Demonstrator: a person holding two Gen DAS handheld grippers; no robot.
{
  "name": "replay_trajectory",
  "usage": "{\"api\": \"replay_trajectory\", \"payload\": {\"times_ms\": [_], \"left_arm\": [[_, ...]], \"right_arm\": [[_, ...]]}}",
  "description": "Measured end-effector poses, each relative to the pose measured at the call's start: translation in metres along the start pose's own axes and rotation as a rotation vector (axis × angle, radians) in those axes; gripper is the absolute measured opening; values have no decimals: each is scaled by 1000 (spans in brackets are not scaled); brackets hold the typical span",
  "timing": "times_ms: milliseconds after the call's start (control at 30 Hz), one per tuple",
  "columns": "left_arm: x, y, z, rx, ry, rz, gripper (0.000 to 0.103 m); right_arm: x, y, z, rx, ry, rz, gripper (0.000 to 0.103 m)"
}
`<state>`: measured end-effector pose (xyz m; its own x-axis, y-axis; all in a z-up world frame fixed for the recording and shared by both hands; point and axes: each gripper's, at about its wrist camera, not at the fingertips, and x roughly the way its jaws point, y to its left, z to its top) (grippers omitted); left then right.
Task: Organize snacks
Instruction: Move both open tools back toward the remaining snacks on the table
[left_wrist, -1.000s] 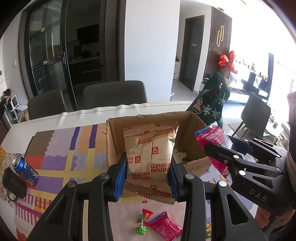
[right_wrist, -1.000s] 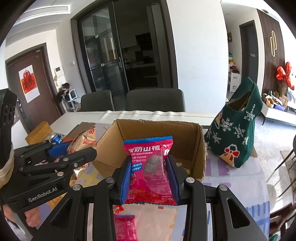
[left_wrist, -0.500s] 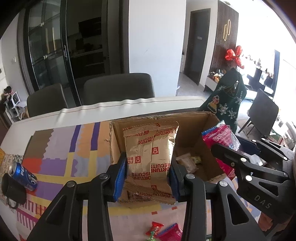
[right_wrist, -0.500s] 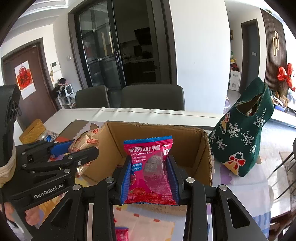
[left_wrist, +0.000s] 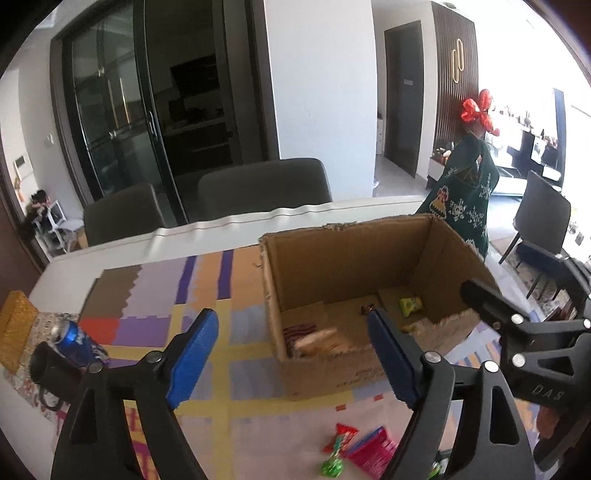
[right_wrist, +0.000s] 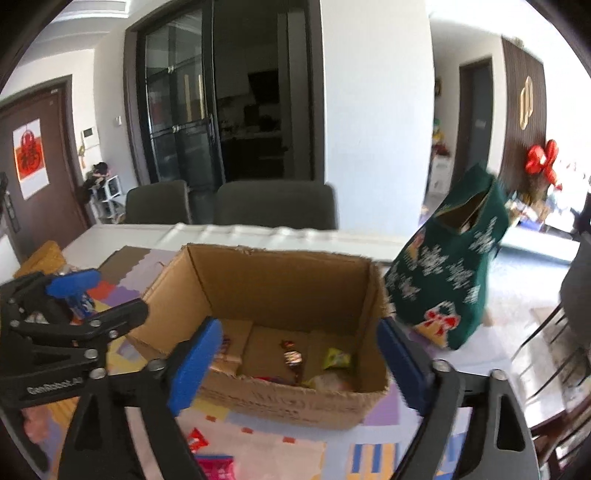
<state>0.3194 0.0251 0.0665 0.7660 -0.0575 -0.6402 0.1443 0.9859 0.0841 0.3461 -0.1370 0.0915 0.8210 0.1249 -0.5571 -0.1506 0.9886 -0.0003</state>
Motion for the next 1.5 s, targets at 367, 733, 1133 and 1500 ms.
{"api": "replay_trajectory", "payload": {"times_ms": [367,733,1133,1500], "left_arm": [[-29,2,-54,115,-11,22,86],[-32,-1,-99,194,44,-40,82],[-8,-2,-139,222,157,-170,66],[28,-4,-155,233,277,-272,52]], "right_arm": [[-29,31,-38,-112,12,-18,97],[-24,50,-78,-154,172,76,97],[-5,72,-118,-230,329,129,87],[29,81,-144,-209,471,190,73]]}}
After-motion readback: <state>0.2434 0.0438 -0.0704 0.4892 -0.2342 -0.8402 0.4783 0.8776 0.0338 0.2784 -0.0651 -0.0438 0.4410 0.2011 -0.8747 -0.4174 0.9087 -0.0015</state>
